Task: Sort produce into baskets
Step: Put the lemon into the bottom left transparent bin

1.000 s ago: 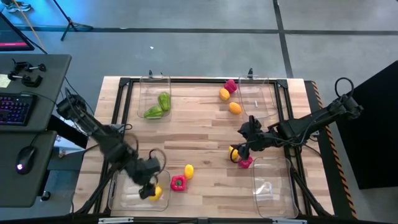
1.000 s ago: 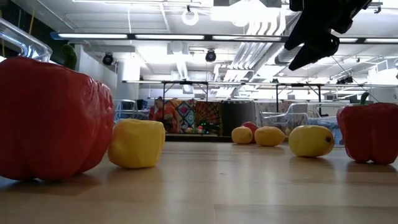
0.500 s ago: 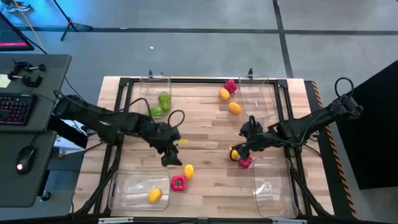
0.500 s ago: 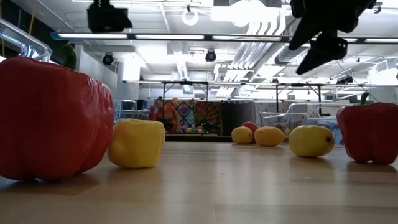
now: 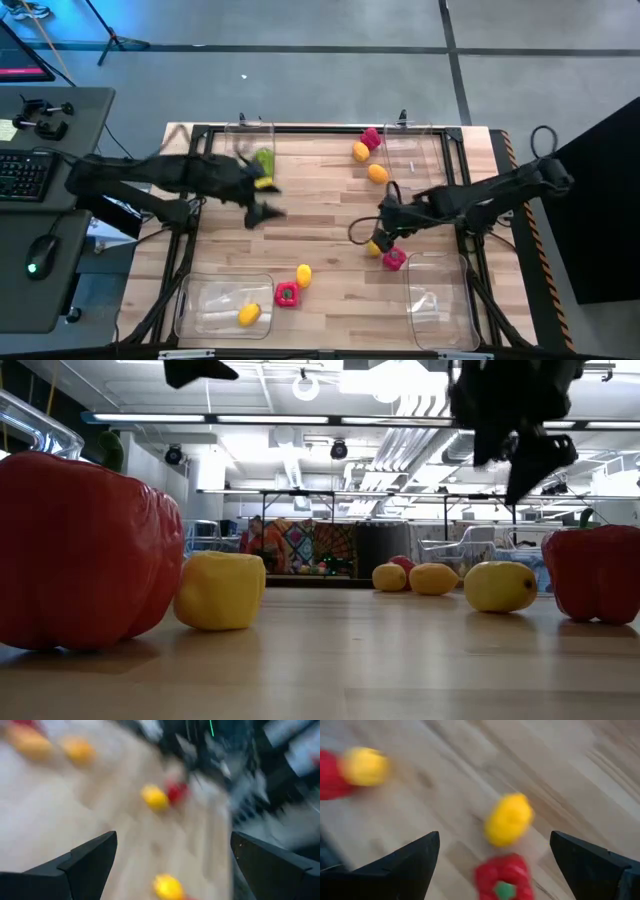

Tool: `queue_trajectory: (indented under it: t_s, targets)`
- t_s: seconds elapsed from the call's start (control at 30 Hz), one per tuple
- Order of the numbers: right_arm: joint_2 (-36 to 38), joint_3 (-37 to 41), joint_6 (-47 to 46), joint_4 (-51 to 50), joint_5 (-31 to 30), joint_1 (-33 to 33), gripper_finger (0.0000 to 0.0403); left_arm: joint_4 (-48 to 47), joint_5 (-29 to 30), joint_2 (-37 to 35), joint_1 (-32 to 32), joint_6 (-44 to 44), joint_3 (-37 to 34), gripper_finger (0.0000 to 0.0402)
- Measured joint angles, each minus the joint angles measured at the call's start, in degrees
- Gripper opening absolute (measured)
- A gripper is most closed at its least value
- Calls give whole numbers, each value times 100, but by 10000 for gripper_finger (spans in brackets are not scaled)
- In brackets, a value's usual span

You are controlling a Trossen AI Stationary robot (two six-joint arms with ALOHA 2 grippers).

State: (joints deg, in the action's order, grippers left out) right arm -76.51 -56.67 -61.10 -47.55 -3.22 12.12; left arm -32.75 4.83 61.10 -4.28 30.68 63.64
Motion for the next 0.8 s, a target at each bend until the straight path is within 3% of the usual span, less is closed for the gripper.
queue_trajectory:
  t_s: [0.13, 0.27, 0.67, 0.8]
  targets:
    - [-656, -258, -56, -595, 212, -160, 369, -23, 655, -377, 140, -121, 2, 377]
    - [-1147, -287, -296, -377, 244, -159, 369, -36, 956, -485, 124, -123, 1, 377]
    - [-2062, -294, -476, 196, 488, -164, 368, -37, 1031, -464, -221, -393, -7, 377]
    - [-2185, -294, -611, 199, 536, -157, 352, -33, 1116, -464, -217, -476, -8, 377]
